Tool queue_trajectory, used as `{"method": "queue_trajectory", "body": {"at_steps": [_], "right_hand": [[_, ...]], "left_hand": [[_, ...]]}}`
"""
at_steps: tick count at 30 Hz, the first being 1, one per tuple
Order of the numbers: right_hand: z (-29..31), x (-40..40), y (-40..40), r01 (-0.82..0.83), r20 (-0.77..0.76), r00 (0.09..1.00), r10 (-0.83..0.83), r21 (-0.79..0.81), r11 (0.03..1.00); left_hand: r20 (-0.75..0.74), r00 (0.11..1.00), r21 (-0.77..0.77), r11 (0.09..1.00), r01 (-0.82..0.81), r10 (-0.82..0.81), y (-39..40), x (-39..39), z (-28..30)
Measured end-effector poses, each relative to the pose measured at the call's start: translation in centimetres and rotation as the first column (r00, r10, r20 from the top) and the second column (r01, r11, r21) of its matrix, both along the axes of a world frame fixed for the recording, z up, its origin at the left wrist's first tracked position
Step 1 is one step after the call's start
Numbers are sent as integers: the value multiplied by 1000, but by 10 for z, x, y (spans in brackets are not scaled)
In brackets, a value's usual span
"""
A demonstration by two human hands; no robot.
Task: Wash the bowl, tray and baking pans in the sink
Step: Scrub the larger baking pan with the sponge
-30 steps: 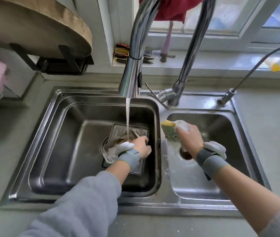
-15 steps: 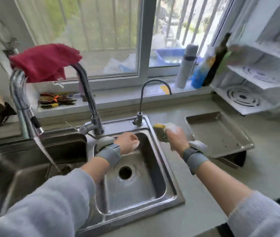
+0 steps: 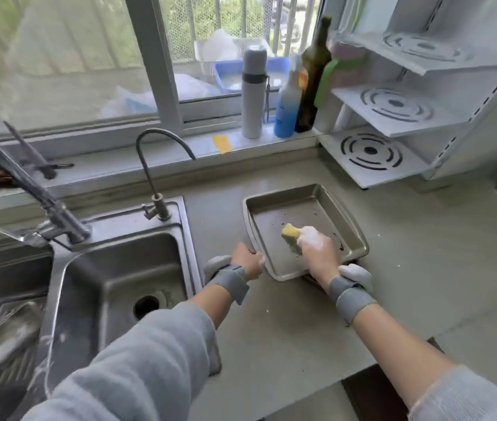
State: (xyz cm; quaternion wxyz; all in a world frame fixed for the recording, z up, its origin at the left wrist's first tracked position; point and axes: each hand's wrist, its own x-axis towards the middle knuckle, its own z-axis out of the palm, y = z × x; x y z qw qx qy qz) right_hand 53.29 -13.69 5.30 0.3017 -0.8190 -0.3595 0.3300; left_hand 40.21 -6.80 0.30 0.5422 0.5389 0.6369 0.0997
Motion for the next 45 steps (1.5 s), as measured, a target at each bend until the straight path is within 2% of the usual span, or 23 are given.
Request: {"method": "queue_trajectory", "body": {"at_steps": [3,7,10,13,16,20,24,29,32,38,42,44,45], "right_hand": [[-6,9,-7,-83,62,994,86,-49,995],[-21,13,-13,-177,233,955,181,-39,984],[-29,12,-8,-192,396,899,185,-22,981],[-22,2,3,-226,446,875,186,37,974],[-7,-22,15,-333,468,847,251,98,938],[11,-78,34,-484,434,813,389,133,865],[15,-146,48,-571,334,802,496,183,800],[-1,-259,45,-677,223,735,640,182,713],[-14,-323,36,-721,206,690,694,105,685],[-44,-388,16,-658,122,753,647,109,745],[-51,-394,3,-600,73,800,595,118,792],[-45,-401,2,-486,-83,862,500,143,862],[-42,-406,4,-376,-266,882,389,100,921]], "left_hand": [[38,994,-42,994,-97,99,6,14,-8],[117,976,-123,978,-169,183,8,23,-5],[70,973,21,975,-223,221,5,21,-2],[48,979,137,970,-202,197,0,1,7],[51,982,223,956,-190,183,1,-39,12],[88,973,253,940,-229,214,2,-124,24],[50,959,279,918,-282,279,-14,-209,32],[-30,926,327,880,-346,375,-41,-318,20],[-63,914,325,874,-362,402,-55,-385,9],[-75,913,227,899,-375,400,-65,-467,-21],[-99,902,201,897,-395,419,-67,-478,-35],[-115,896,211,892,-400,429,-67,-478,-36],[-122,890,216,887,-408,440,-67,-477,-36]]}}
